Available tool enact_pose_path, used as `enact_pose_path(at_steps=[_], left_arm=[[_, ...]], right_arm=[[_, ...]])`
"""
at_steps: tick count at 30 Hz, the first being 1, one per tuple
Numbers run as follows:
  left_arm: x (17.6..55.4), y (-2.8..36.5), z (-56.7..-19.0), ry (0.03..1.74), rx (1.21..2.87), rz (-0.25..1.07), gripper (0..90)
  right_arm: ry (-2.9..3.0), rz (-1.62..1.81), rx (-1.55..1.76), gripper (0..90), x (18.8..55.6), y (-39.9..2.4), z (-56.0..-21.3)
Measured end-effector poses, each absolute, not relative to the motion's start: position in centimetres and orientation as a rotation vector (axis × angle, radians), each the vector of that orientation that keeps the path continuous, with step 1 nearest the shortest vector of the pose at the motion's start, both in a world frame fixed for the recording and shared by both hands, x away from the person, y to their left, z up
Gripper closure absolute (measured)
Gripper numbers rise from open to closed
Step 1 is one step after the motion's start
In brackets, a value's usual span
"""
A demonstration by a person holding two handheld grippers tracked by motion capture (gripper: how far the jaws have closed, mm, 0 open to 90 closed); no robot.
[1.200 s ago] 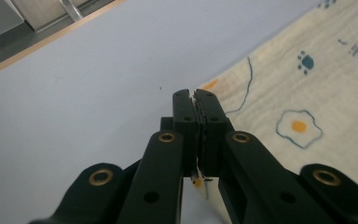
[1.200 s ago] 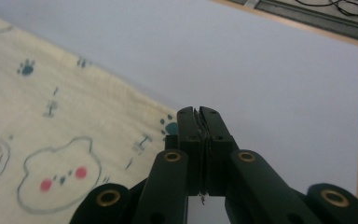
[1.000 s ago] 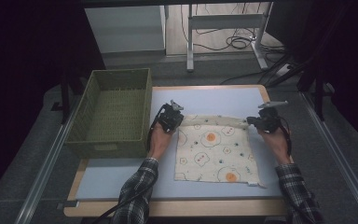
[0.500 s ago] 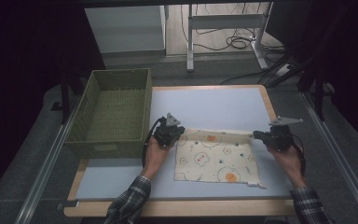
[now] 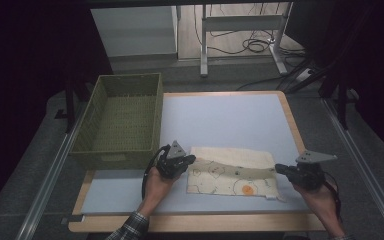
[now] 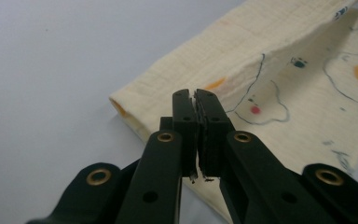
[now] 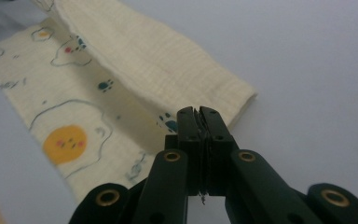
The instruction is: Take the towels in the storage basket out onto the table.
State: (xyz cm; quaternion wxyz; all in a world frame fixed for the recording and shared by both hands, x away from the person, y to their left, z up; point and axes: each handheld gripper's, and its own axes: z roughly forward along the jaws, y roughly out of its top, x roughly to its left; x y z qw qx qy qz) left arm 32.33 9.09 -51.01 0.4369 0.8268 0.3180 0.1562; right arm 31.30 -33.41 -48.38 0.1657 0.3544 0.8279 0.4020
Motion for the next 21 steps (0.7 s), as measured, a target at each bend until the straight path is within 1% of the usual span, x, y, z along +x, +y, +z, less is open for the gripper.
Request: enact_pose_path(at_steps=[5,6,14,21], left_arm=[[30.9,8.9,-51.5,0.767,2.073,0.379,87.6],[30.5,8.9,-51.7,0.763,2.071,0.372,87.6],[28.6,8.7,-52.6,0.735,2.125,0.378,87.2],[27.1,9.4,-53.4,0.73,2.126,0.301,85.4]], right_arm=[[2.371,1.155,1.006,87.6,29.6,-33.6,-48.7],[2.389,1.148,1.009,87.5,29.0,-33.7,-49.2],[2.415,1.146,1.004,86.9,27.5,-33.5,-50.3],[2.437,1.138,1.021,85.7,26.4,-33.7,-51.1]])
